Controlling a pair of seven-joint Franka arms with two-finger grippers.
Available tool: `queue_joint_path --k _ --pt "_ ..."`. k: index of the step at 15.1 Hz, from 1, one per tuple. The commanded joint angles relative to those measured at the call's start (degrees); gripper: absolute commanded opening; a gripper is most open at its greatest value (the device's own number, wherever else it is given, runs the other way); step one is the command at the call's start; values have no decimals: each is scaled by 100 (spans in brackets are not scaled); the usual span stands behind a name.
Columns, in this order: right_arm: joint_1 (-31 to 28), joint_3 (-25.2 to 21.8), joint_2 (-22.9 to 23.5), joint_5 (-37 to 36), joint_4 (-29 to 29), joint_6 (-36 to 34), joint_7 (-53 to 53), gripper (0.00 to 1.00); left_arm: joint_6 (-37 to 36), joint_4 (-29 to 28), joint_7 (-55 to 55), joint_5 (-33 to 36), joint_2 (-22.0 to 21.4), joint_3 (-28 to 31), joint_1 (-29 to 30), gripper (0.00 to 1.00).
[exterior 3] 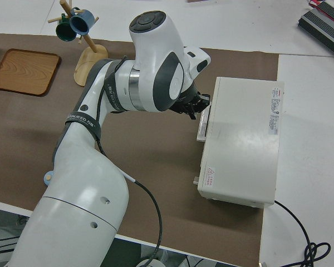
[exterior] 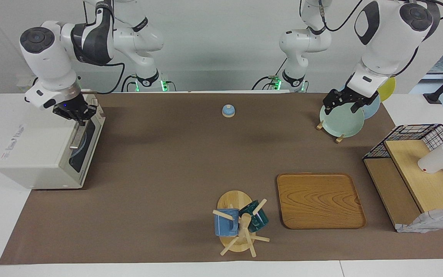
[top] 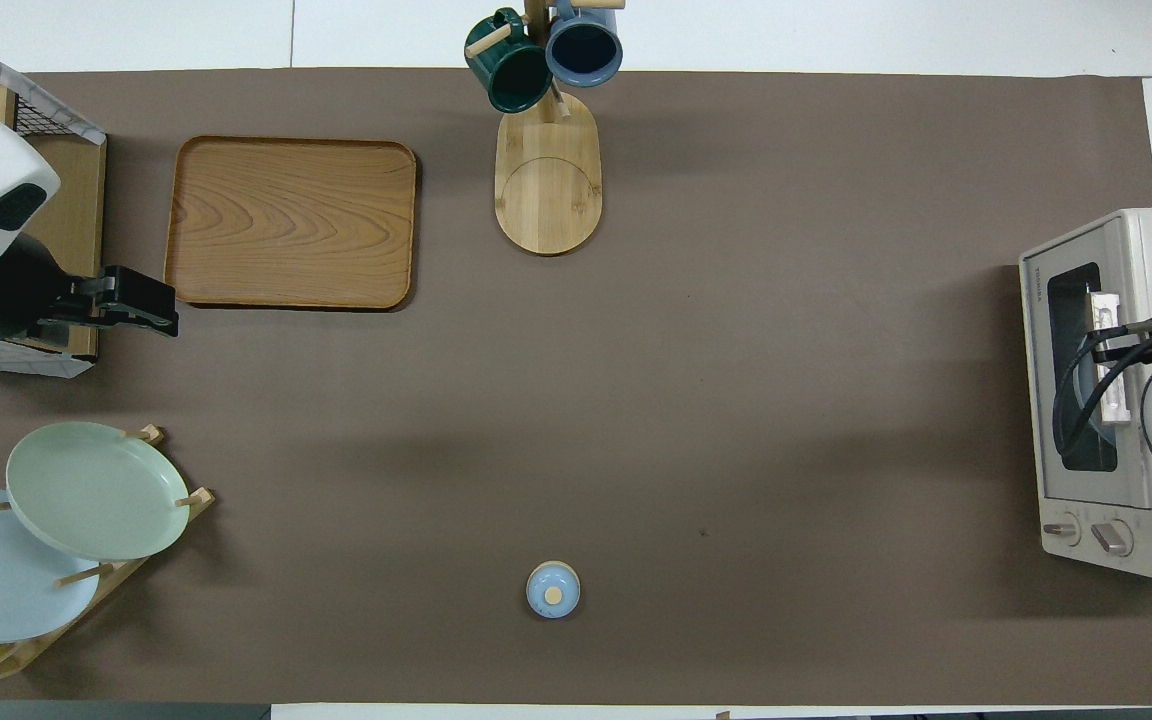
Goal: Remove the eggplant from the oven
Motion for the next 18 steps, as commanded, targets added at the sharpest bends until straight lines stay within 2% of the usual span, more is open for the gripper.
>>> queue_joint_path --k 1,13,18 --pt "-123 47 -139 -161 -287 232 101 0 72 -50 -9 -40 -93 6 39 100" --pt "-282 47 -130 -205 -648 575 83 0 266 -85 -1 -40 -84 6 39 100" --pt "-36 74 -122 -100 -1246 1120 163 0 275 -94 -18 -40 -84 6 30 100"
